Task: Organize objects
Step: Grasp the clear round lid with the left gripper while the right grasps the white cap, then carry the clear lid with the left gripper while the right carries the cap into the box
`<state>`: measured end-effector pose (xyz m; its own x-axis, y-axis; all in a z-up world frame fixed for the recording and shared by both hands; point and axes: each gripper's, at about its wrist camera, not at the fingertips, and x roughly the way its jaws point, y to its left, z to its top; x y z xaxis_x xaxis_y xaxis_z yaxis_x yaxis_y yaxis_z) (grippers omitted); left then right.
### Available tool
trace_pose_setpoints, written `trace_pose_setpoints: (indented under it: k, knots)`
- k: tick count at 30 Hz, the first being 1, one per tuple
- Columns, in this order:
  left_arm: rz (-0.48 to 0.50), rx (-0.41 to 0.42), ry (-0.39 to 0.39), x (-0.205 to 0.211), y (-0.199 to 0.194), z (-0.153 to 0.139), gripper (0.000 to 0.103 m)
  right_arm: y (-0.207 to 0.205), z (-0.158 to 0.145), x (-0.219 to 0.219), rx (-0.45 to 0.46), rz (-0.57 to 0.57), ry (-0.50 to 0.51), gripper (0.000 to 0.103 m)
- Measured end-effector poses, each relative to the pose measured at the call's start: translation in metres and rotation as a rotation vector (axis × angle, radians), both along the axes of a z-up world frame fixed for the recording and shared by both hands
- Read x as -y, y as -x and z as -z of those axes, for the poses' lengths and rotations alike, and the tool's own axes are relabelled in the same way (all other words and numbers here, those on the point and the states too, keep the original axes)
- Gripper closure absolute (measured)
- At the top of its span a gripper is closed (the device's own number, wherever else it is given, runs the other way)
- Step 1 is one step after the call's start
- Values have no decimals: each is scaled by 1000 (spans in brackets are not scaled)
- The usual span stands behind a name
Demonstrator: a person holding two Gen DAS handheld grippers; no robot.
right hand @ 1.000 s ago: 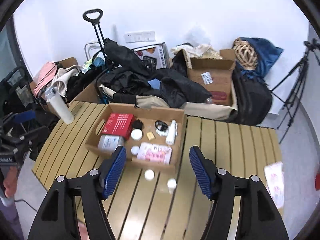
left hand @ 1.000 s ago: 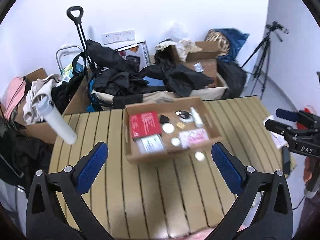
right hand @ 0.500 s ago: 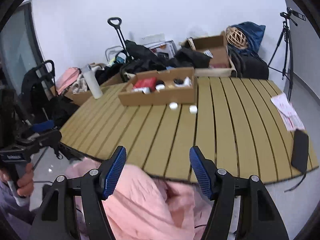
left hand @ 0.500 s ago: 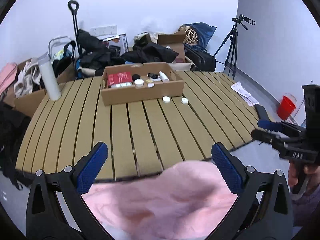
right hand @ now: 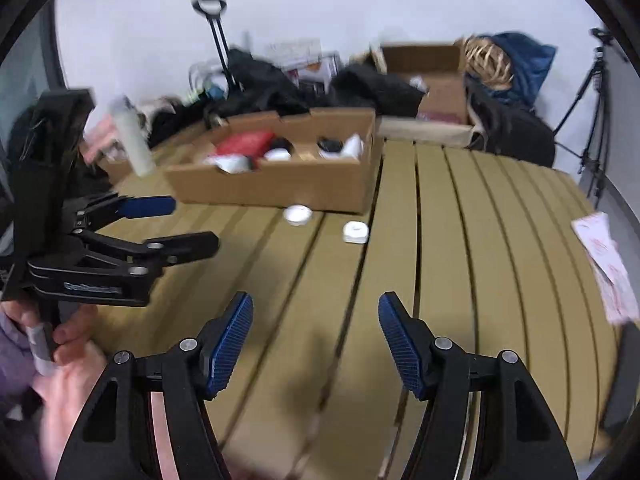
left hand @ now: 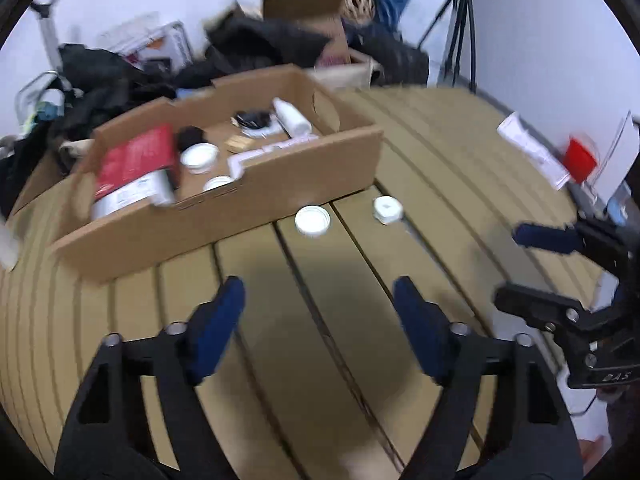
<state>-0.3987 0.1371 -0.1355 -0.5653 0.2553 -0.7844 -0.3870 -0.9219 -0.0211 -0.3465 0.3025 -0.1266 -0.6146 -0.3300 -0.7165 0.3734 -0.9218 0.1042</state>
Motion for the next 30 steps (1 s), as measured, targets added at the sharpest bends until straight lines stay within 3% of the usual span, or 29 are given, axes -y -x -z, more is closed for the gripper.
trace_pose_setpoints:
  k: [3, 6, 7, 10, 12, 14, 15, 16, 20, 22, 24, 30]
  knots:
    - [-34, -39, 27, -9, 34, 15, 34, 57, 22, 7, 31, -24, -42, 40]
    - [-41, -10, 32, -16, 56, 30, 34, 90, 34, 15, 43, -48, -86, 48]
    - [-39, -22, 41, -18, 58, 32, 38, 98, 38, 18, 44, -54, -99, 49]
    - [-26, -21, 97, -25, 62, 43, 46, 113, 54, 24, 69, -86, -128, 56]
    - [-35, -5, 61, -22, 63, 43, 50, 111, 57, 30, 30, -99, -161, 60]
    - [-32, 3, 34, -22, 63, 42, 61, 116, 62, 34, 61, -141, -137, 73]
    - [-31, -3, 37, -23, 63, 42, 74, 116, 65, 36, 49, -143, -146, 73]
    - [-21, -3, 30, -25, 61, 42, 78, 115, 66, 37, 46, -142, -153, 73]
    - [-21, 14, 34, -29, 49, 41, 78, 113, 70, 34, 62, -117, -132, 73]
    - [-33, 1, 39, -26, 32, 32, 78, 103, 69, 30, 84, -103, -125, 73]
    - [-37, -29, -34, -13, -6, 11, 78, 81, 57, 23, 72, -85, -105, 73]
    - [-96, -93, -139, 43, -139, -64, 78, -50, 17, 1, 60, 11, 74, 74]
